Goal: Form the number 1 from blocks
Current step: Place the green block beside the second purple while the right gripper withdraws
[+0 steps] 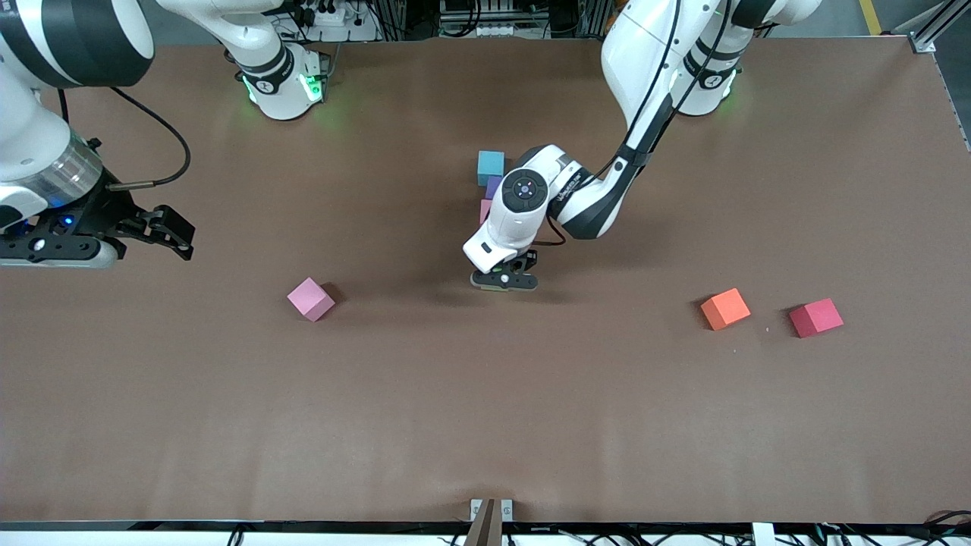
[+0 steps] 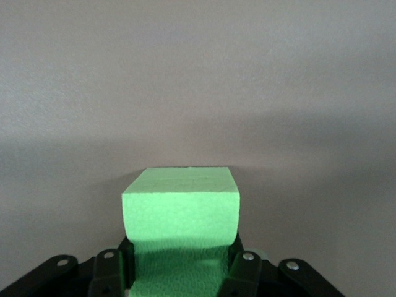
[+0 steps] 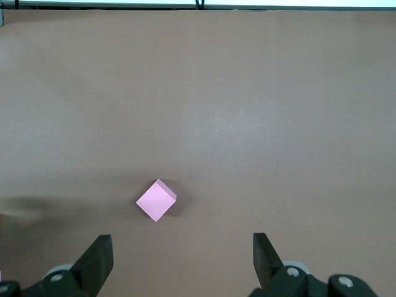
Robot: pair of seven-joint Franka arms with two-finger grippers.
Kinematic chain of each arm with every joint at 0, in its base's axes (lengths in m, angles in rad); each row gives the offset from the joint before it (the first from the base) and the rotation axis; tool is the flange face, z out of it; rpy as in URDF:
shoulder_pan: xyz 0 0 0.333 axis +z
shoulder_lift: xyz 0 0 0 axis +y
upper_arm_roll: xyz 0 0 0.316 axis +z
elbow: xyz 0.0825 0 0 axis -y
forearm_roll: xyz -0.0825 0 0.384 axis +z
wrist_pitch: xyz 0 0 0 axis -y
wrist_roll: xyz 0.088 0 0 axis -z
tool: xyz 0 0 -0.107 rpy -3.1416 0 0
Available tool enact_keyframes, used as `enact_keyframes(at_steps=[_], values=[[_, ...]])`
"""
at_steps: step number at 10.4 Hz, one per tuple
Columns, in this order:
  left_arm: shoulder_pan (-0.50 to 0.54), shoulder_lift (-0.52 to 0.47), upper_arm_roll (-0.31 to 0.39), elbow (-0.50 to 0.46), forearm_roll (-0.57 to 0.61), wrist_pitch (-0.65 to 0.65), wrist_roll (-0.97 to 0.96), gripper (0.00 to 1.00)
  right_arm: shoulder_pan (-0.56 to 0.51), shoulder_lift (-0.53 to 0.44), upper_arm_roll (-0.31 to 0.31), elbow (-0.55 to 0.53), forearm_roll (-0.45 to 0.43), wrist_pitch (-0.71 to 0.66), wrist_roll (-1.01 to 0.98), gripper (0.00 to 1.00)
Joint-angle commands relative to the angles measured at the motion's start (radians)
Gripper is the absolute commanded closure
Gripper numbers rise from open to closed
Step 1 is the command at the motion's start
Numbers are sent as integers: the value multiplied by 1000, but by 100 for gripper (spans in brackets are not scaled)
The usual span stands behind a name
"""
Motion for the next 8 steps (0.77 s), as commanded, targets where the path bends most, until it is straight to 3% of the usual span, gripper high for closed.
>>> enact_keyframes(at_steps=[1, 2, 3, 6, 8], values=[[-18, 6, 11, 10, -6, -16, -10, 100, -61, -3, 3, 29, 27, -42, -134, 0], [-18, 6, 12, 10, -6, -25, -9, 100, -66, -3, -22, 49, 39, -76, -140, 0], [-18, 5, 14, 5, -5, -33, -9, 3, -66, 0, -38, 76, 39, -111, -145, 0], [-17, -14, 30, 11, -1, -94, -10, 0, -64, -13, -64, 70, 34, -186, -211, 0], [-12, -84, 67, 21, -3, -174, -10, 0, -66, -19, -67, 69, 36, -187, -211, 0]])
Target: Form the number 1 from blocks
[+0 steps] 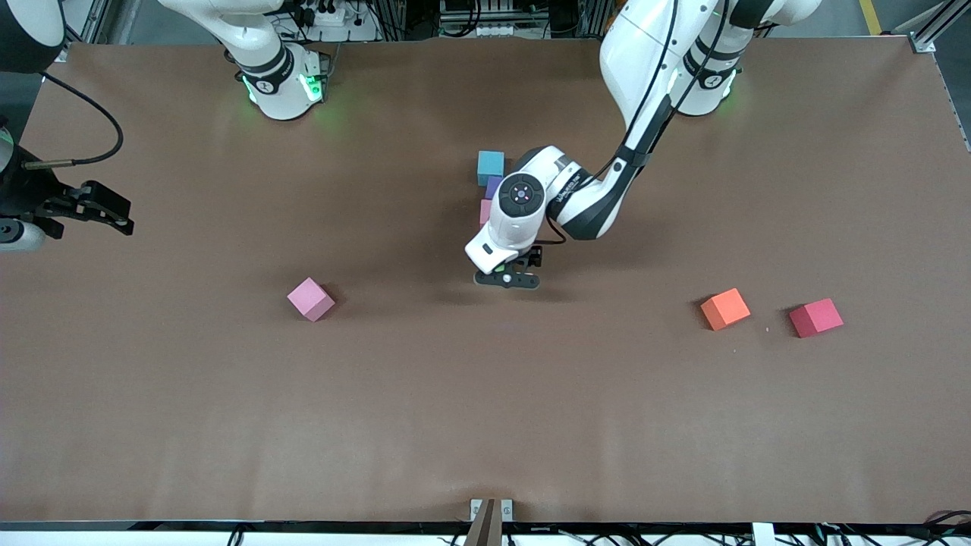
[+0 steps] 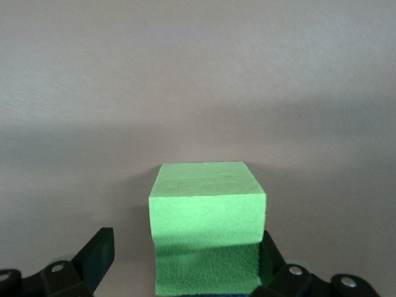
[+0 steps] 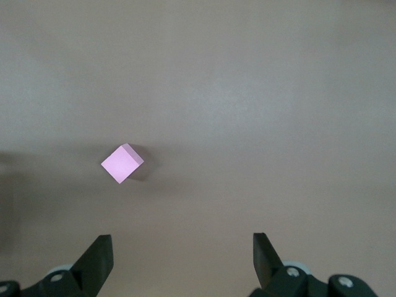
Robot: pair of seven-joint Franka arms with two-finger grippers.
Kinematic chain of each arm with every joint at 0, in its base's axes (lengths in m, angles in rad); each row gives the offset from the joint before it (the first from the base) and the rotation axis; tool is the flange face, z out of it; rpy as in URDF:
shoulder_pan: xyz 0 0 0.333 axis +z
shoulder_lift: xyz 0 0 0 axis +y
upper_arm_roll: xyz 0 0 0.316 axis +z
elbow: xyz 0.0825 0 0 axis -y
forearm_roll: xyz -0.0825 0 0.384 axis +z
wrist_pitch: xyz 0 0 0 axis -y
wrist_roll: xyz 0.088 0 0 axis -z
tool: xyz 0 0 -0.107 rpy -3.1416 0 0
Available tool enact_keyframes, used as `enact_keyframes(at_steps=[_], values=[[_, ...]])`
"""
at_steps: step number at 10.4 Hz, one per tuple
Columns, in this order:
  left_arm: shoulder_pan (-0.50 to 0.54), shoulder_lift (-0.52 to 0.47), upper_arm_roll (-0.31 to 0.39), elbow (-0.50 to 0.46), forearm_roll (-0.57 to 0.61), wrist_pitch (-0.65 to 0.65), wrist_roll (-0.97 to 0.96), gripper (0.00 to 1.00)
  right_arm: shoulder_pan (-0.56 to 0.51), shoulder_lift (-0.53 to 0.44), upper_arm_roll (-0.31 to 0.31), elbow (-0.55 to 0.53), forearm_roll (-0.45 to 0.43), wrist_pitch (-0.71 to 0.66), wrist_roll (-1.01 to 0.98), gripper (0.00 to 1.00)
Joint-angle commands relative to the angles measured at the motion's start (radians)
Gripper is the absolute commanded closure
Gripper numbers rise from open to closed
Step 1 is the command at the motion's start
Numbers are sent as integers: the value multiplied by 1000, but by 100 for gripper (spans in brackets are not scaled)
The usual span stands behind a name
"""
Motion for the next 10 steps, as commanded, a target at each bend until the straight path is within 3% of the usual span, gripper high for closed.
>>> enact_keyframes(at_steps=[1, 5, 7, 10], values=[[-1, -118, 57, 2, -3, -104, -12, 0, -12, -17, -1, -2, 21, -16, -20, 0], [20, -190, 189, 167, -8, -368, -12, 0, -10, -23, -1, -13, 22, -13, -19, 0], [51, -244, 273, 164, -14, -394, -7, 0, -22, -15, 1, -11, 23, -14, -19, 0], [187, -337, 270, 161, -8, -509, 64, 0, -22, -14, 1, -10, 23, -14, -19, 0]])
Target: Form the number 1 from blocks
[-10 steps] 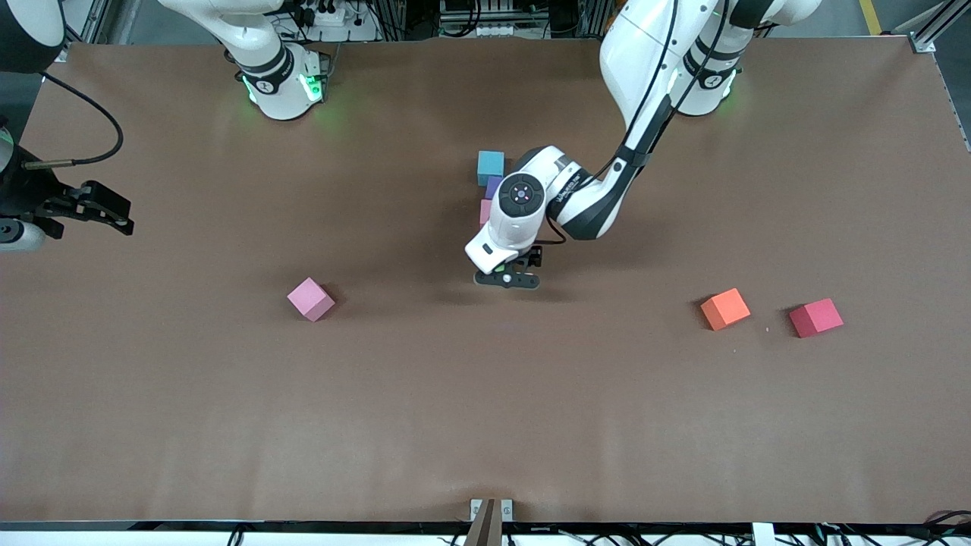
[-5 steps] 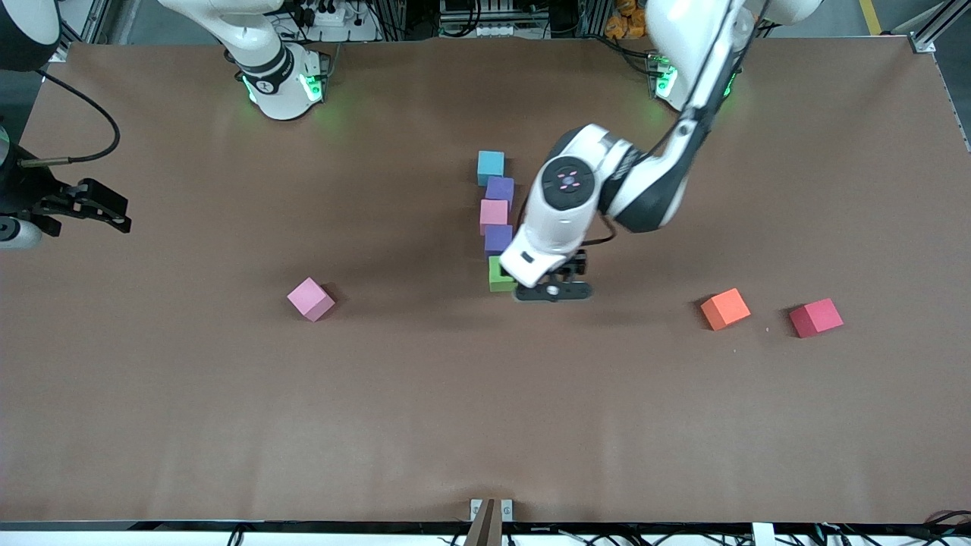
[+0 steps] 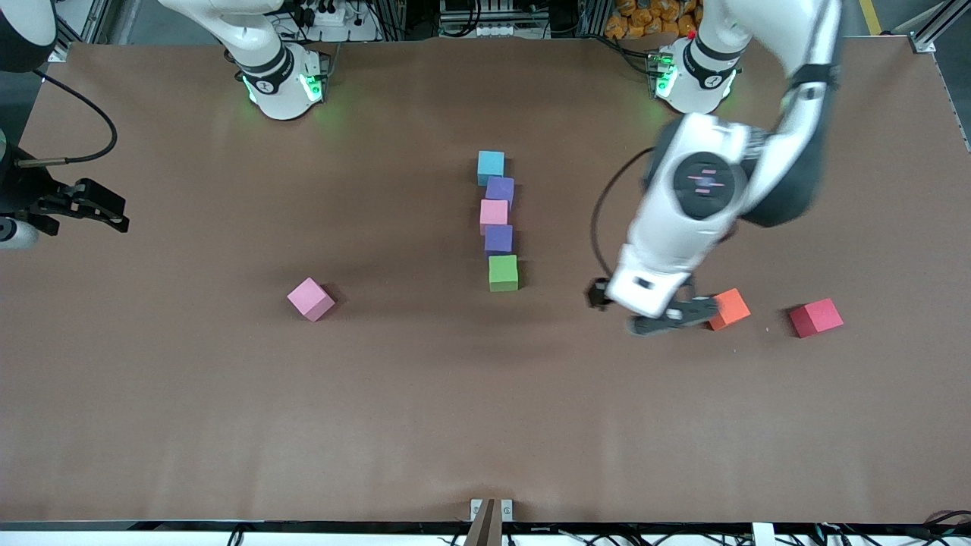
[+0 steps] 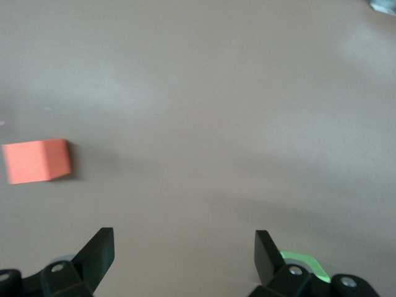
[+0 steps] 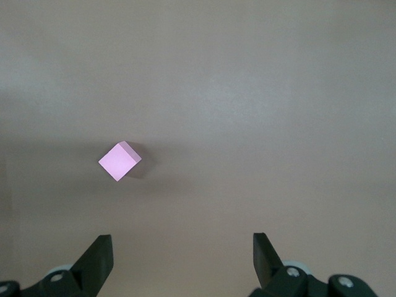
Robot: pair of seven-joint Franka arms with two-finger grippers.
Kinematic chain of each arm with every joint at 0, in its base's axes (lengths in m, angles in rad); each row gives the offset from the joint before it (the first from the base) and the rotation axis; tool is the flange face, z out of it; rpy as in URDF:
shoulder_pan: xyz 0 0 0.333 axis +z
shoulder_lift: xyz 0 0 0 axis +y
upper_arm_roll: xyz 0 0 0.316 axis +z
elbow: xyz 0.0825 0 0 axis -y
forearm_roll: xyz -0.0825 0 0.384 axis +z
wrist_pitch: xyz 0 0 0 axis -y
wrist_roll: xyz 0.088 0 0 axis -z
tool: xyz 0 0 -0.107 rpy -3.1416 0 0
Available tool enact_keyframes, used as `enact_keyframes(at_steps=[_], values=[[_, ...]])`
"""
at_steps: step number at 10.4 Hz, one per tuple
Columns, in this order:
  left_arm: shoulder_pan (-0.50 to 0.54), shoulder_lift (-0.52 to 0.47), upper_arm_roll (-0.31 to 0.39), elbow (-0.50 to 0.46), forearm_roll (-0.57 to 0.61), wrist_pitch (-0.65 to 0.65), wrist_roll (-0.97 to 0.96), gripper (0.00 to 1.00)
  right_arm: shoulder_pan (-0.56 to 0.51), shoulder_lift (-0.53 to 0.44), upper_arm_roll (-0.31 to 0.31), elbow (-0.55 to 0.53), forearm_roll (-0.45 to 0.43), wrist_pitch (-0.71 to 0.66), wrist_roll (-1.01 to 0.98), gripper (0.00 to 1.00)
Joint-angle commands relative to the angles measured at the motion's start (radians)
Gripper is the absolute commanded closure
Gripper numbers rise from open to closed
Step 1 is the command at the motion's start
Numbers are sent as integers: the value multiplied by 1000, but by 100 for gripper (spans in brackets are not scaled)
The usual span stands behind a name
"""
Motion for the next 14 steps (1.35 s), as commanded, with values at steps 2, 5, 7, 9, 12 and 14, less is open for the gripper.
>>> enact_keyframes(at_steps=[2, 5, 7, 9, 12, 14], values=[[225, -120, -67, -14, -3, -152, 242, 0, -20, -7, 9, -4, 20, -8, -17, 0], [417, -197, -86, -14, 0, -224, 494, 0, -20, -7, 9, -3, 20, -8, -15, 0], [447, -241, -72, -14, 107, -247, 519, 0, -17, -5, 7, -3, 20, -8, -9, 0], [494, -286, -82, -17, 144, -296, 489, 0, -17, -5, 9, -4, 20, -8, -7, 0], [508, -398, -103, -90, 115, -341, 475, 0, -24, -4, 9, -3, 18, -8, -13, 0], [626, -473, -164, -175, 2, -313, 482, 0, -25, -4, 9, -3, 18, -9, -9, 0]])
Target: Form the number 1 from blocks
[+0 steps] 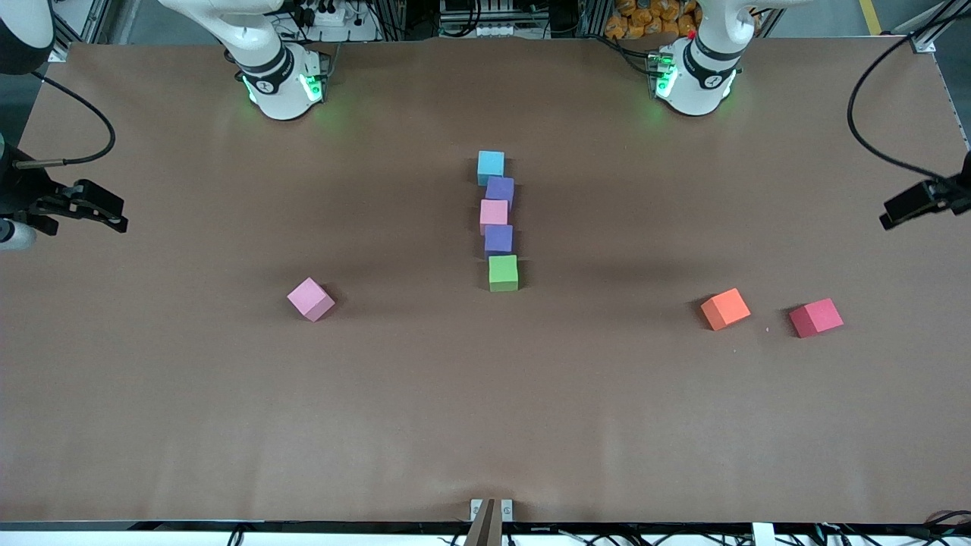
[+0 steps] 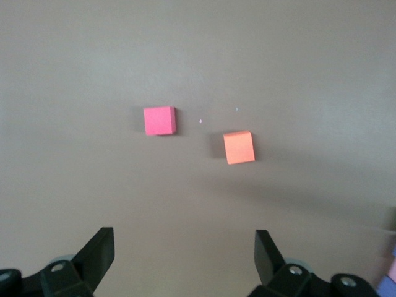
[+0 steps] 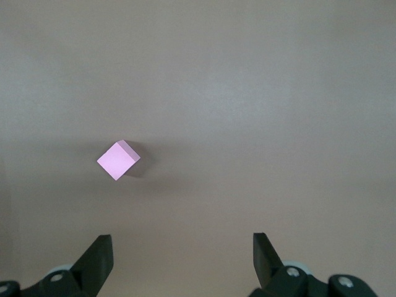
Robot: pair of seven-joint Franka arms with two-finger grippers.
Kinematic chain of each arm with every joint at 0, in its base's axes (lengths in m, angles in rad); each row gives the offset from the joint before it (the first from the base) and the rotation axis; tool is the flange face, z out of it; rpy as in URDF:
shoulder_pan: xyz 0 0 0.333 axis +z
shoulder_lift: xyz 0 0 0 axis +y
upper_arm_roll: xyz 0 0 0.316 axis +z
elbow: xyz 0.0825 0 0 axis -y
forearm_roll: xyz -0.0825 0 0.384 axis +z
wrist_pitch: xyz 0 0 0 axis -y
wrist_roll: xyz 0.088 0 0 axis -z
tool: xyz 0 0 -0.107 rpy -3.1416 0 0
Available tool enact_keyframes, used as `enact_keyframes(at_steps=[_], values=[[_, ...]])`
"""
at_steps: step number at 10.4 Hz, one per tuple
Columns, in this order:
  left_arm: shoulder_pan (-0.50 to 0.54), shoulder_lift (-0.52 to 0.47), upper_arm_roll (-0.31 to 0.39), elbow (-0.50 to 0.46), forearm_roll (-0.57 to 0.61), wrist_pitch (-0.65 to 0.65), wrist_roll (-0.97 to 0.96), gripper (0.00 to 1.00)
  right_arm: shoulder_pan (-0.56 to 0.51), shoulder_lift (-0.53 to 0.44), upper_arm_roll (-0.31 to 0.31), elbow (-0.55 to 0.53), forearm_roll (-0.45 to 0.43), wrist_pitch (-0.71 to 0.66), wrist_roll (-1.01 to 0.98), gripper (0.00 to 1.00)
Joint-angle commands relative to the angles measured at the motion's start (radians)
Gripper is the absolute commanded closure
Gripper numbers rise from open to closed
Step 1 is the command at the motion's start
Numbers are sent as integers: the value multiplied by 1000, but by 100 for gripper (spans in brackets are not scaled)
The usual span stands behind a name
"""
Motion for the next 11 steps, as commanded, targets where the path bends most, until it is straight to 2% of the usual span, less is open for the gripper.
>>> enact_keyframes(at_steps=[1, 2, 3, 4, 6, 9, 11], values=[[90, -110, -69, -118, -67, 33, -14, 0, -21, -6, 10, -2, 17, -7, -9, 0], [92, -115, -98, -124, -62, 33, -32, 0, -21, -6, 9, -2, 17, -7, -10, 0], [111, -119, -158, -128, -41, 30, -72, 0, -21, -6, 9, -3, 17, -7, -9, 0], [105, -121, -199, -132, 14, 30, -118, 0, -21, -6, 9, -3, 17, -7, -10, 0], [18, -110, -182, -134, 33, 33, -129, 0, -24, -6, 9, -3, 17, -7, -13, 0], [-2, -98, -180, -128, 33, 35, -114, 0, -24, -6, 9, -3, 17, -7, -15, 0], [-2, -93, -174, -120, 30, 33, -10, 0, -24, -6, 9, -3, 17, -7, -13, 0]])
